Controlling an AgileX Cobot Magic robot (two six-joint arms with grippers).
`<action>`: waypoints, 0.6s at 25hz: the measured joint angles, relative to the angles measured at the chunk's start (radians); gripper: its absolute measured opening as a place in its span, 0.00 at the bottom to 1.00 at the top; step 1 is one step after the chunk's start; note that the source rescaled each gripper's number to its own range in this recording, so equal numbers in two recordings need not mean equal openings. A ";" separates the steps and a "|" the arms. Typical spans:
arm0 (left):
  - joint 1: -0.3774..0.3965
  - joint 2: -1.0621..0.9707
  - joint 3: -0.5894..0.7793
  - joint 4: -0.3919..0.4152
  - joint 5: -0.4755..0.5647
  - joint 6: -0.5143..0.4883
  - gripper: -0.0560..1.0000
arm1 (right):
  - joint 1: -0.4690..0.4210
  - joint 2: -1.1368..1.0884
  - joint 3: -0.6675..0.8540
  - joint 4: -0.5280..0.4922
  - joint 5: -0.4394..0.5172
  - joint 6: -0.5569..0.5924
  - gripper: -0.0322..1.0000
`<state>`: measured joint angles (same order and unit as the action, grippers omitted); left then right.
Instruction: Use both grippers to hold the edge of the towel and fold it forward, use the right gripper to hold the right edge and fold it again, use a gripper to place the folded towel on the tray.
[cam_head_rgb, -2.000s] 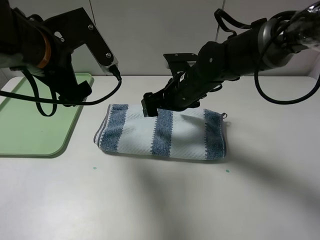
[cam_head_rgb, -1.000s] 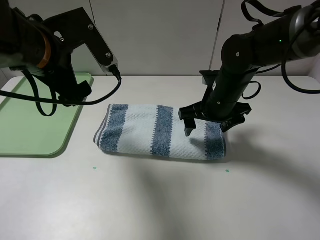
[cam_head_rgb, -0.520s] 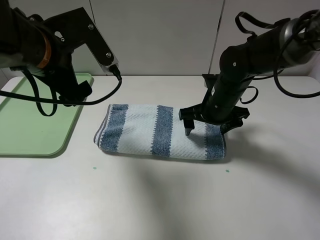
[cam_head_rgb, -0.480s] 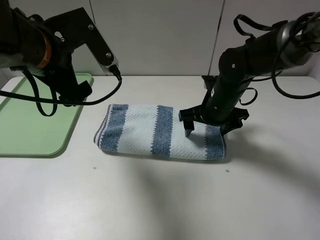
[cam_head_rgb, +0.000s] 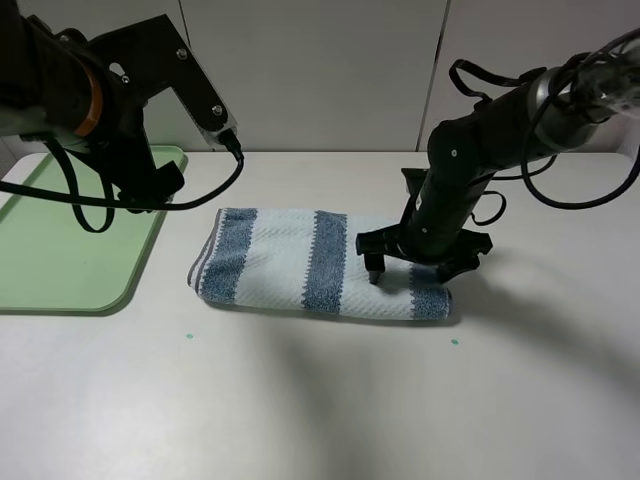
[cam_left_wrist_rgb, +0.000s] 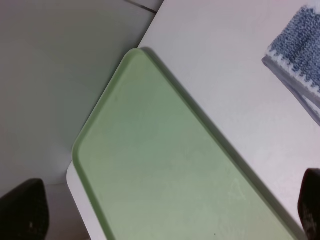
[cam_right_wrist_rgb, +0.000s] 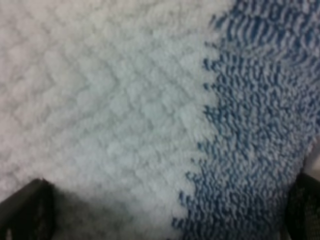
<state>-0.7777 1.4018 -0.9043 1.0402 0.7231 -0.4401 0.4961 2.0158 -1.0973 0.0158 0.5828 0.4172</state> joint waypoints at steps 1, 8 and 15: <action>0.000 0.000 0.000 0.000 0.000 0.000 1.00 | 0.000 0.006 0.000 0.000 -0.002 0.001 1.00; 0.000 0.000 0.000 0.000 0.000 0.000 1.00 | -0.001 0.015 0.000 0.000 -0.008 0.002 0.93; 0.000 0.000 0.000 0.000 -0.003 0.000 1.00 | 0.000 0.017 0.000 0.011 -0.013 0.003 0.26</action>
<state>-0.7777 1.4018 -0.9043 1.0402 0.7201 -0.4401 0.4960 2.0329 -1.0973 0.0270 0.5700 0.4201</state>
